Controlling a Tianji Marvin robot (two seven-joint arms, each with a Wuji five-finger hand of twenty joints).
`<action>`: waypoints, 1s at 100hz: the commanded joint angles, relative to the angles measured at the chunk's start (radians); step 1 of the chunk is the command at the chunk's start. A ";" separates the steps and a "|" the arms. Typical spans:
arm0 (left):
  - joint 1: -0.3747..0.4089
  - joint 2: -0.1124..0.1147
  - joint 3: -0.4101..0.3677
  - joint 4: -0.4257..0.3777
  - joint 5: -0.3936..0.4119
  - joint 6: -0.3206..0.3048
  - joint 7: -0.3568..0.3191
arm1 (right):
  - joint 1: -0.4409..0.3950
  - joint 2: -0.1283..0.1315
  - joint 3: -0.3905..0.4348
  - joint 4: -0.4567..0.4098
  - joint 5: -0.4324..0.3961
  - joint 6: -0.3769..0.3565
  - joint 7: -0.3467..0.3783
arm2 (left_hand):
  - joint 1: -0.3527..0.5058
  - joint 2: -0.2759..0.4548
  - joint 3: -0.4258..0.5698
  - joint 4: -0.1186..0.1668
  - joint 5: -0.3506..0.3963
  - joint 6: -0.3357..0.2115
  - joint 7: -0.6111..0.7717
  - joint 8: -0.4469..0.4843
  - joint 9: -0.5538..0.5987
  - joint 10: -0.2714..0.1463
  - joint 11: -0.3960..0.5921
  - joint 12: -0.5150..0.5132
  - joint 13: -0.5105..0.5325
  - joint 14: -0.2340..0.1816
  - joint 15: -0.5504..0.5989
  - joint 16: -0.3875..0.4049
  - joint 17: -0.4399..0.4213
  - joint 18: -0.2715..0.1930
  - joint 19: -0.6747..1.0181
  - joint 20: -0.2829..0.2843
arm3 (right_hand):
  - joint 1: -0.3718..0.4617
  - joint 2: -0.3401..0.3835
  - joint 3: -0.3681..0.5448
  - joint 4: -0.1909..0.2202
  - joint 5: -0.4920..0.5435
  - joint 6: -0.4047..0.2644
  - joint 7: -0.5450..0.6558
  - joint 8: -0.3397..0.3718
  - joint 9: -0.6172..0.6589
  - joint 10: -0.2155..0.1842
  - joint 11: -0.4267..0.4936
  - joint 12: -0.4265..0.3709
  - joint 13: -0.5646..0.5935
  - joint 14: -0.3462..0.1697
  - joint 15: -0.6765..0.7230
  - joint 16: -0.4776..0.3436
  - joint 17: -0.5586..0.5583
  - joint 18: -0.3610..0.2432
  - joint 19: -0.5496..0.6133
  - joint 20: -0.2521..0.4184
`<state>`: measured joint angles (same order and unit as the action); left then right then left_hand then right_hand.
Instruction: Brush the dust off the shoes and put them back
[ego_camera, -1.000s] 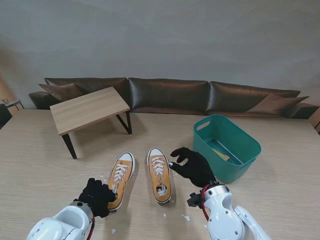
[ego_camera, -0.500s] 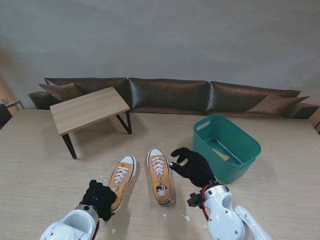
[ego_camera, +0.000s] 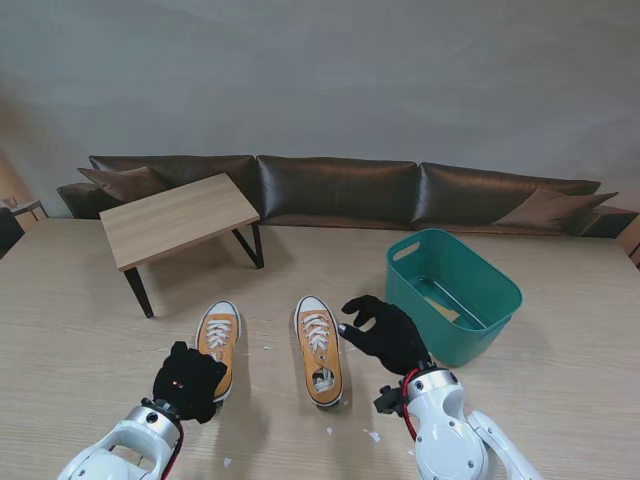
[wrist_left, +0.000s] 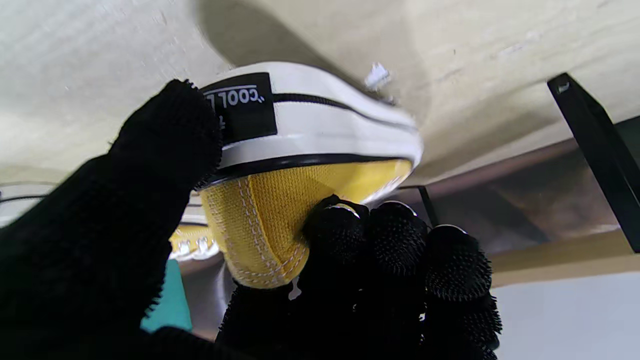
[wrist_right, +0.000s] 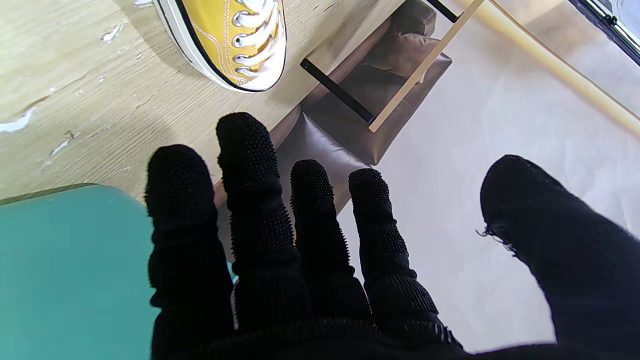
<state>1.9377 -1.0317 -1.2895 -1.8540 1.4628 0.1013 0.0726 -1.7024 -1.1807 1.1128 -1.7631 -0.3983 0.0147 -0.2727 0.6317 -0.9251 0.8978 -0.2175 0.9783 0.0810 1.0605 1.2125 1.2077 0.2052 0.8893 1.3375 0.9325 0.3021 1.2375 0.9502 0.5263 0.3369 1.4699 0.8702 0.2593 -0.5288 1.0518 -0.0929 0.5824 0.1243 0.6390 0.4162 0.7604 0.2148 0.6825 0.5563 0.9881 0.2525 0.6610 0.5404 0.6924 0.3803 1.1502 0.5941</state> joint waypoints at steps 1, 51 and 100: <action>-0.006 -0.003 -0.024 -0.034 0.001 -0.018 -0.005 | -0.013 -0.002 0.001 -0.018 0.000 0.008 0.017 | 0.152 0.121 0.194 0.070 0.247 0.031 0.736 0.113 0.056 -0.149 0.025 0.016 0.064 -0.013 0.039 -0.017 0.030 0.003 0.066 -0.031 | -0.025 0.028 -0.008 0.018 -0.029 0.004 0.014 0.001 -0.015 -0.019 0.000 -0.009 -0.021 0.007 0.007 0.007 -0.243 0.021 -0.014 0.017; -0.055 -0.006 -0.136 -0.136 -0.049 -0.236 0.000 | -0.025 0.001 0.008 -0.038 0.006 0.019 0.031 | 0.161 0.115 0.185 0.060 0.244 0.046 0.734 0.109 0.081 -0.157 -0.028 0.041 0.095 -0.032 0.011 -0.032 0.056 -0.001 0.092 -0.110 | -0.027 0.036 -0.011 0.018 -0.032 0.007 0.015 -0.006 -0.020 -0.016 -0.001 -0.011 -0.026 0.010 0.007 0.006 -0.246 0.022 -0.014 0.018; -0.158 -0.012 -0.194 -0.239 -0.149 -0.396 -0.063 | -0.027 0.003 0.010 -0.043 0.008 0.021 0.042 | 0.166 0.125 0.169 0.058 0.237 0.061 0.729 0.113 0.077 -0.151 -0.038 0.048 0.094 -0.031 0.002 -0.030 0.055 -0.001 0.095 -0.117 | -0.026 0.042 -0.015 0.019 -0.035 0.007 0.016 -0.008 -0.023 -0.014 0.000 -0.012 -0.027 0.010 0.008 0.006 -0.247 0.020 -0.015 0.019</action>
<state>1.8130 -1.0401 -1.4711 -2.0593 1.3146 -0.2873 0.0211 -1.7218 -1.1774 1.1237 -1.7982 -0.3909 0.0345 -0.2483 0.6217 -0.9229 0.8973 -0.2471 1.0354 0.1283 1.0098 1.2147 1.2571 0.1848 0.8615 1.3652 0.9844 0.2824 1.2332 0.9266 0.5717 0.3414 1.5060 0.7664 0.2593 -0.5169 1.0525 -0.0929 0.5824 0.1336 0.6404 0.4162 0.7604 0.2147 0.6823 0.5563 0.9881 0.2554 0.6610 0.5404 0.6924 0.3881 1.1480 0.5945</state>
